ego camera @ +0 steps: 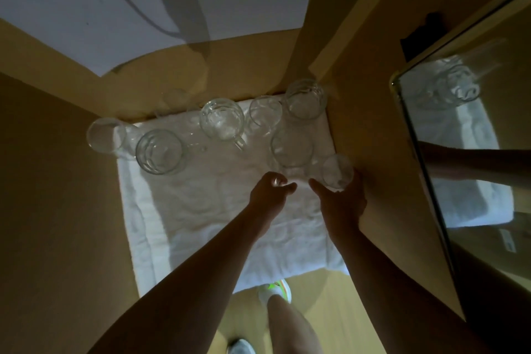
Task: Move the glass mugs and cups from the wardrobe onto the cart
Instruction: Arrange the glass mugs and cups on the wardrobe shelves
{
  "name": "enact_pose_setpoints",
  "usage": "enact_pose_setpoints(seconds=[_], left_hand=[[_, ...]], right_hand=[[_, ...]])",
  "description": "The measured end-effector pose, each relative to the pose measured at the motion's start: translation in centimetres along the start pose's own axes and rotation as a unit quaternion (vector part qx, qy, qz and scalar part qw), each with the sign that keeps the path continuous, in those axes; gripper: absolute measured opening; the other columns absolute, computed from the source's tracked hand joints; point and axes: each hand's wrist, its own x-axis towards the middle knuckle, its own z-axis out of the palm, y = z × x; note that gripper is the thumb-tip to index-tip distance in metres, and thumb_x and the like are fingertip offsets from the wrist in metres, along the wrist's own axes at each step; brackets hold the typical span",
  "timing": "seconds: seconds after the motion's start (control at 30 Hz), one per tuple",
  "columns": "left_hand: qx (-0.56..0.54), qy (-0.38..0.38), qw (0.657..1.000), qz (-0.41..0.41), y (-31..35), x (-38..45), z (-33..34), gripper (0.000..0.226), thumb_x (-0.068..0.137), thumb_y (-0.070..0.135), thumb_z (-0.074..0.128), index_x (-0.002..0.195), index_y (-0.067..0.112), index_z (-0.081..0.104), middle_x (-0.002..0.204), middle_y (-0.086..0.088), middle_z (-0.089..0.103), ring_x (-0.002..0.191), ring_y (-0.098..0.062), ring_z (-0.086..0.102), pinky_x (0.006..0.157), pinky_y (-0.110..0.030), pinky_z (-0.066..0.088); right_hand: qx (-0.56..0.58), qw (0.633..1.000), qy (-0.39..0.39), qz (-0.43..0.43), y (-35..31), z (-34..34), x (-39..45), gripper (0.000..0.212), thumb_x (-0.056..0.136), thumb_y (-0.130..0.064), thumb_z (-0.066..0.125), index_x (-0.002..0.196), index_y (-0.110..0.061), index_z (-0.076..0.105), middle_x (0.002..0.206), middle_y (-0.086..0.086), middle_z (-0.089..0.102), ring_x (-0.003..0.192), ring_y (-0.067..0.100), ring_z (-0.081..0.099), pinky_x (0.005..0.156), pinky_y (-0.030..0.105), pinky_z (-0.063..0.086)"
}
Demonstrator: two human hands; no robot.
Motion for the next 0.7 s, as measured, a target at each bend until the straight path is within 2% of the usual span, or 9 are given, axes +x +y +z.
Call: enact_pose_setpoints(seconds=[0.1,0.17,0.27,0.37,0.47,0.53,0.6,0.7], left_hand=[[-0.021,-0.003,0.999,-0.029,-0.6,-1.7,-0.8,0.023,0.096,0.037,0.068,0.113,0.024,0.061,0.118,0.003,0.061,0.106,-0.019,0.063,0.099,-0.040,0.054],[-0.036,-0.002,0.998,-0.053,-1.2,-3.1,-1.7,0.032,0.097,0.037,0.067,0.122,0.017,0.062,0.113,-0.001,0.062,0.091,-0.016,0.062,0.092,-0.035,0.057],[-0.044,0.022,0.996,-0.071,-2.2,-5.8,-3.0,0.029,0.097,0.037,0.066,0.116,0.015,0.066,0.098,-0.004,0.059,0.078,-0.015,0.055,0.078,-0.032,0.055],[-0.057,0.040,0.995,-0.075,-3.0,-9.2,-4.3,0.029,0.096,0.037,0.068,0.113,0.014,0.067,0.092,-0.002,0.057,0.072,-0.013,0.052,0.070,-0.031,0.049],[-0.075,0.058,0.993,-0.072,-3.1,-13.6,-5.7,0.016,0.096,0.035,0.067,0.091,0.020,0.064,0.081,-0.002,0.055,0.067,-0.015,0.051,0.070,-0.031,0.051],[-0.089,0.064,0.992,-0.059,-2.8,-16.8,-6.7,0.019,0.098,0.032,0.064,0.084,0.021,0.058,0.075,-0.003,0.050,0.063,-0.016,0.047,0.070,-0.032,0.048],[-0.107,0.066,0.991,-0.042,-2.2,-20.6,-7.8,0.017,0.100,0.029,0.061,0.088,0.018,0.057,0.074,-0.004,0.046,0.063,-0.017,0.044,0.072,-0.034,0.047],[-0.116,0.073,0.991,-0.010,-1.2,-27.0,-9.7,0.013,0.103,0.028,0.056,0.102,0.016,0.061,0.077,-0.005,0.047,0.069,-0.017,0.046,0.079,-0.034,0.053]], right_hand=[[-0.009,1.000,-0.009,0.011,0.1,-1.0,-1.4,0.096,0.061,-0.035,0.096,0.142,-0.014,0.050,0.132,0.009,0.063,0.117,0.028,0.060,0.098,0.035,0.048],[-0.008,1.000,-0.024,0.017,0.0,-1.7,-2.5,0.096,0.061,-0.033,0.096,0.143,-0.013,0.050,0.132,0.009,0.063,0.115,0.028,0.062,0.098,0.036,0.050],[0.002,0.999,-0.034,0.008,-0.5,-2.7,-4.5,0.095,0.061,-0.030,0.096,0.142,-0.011,0.051,0.133,0.009,0.063,0.117,0.027,0.062,0.101,0.034,0.048],[0.006,0.998,-0.055,-0.011,-1.5,-3.9,-6.6,0.093,0.061,-0.028,0.096,0.141,-0.010,0.052,0.131,0.010,0.064,0.116,0.029,0.062,0.103,0.041,0.049],[0.010,0.996,-0.078,-0.039,-2.7,-5.7,-9.3,0.089,0.061,-0.028,0.096,0.138,-0.013,0.054,0.126,0.007,0.066,0.112,0.027,0.063,0.095,0.032,0.047],[0.012,0.993,-0.094,-0.067,-3.8,-7.3,-11.6,0.086,0.060,-0.029,0.096,0.135,-0.015,0.056,0.118,0.003,0.067,0.106,0.021,0.062,0.089,0.026,0.043],[0.022,0.990,-0.106,-0.095,-4.9,-9.0,-14.0,0.084,0.058,-0.029,0.097,0.131,-0.016,0.059,0.110,-0.001,0.067,0.102,0.020,0.063,0.086,0.026,0.043],[0.024,0.981,-0.123,-0.148,-6.9,-11.9,-17.5,0.082,0.059,-0.030,0.097,0.130,-0.015,0.060,0.112,0.004,0.071,0.103,0.024,0.066,0.083,0.026,0.044]])
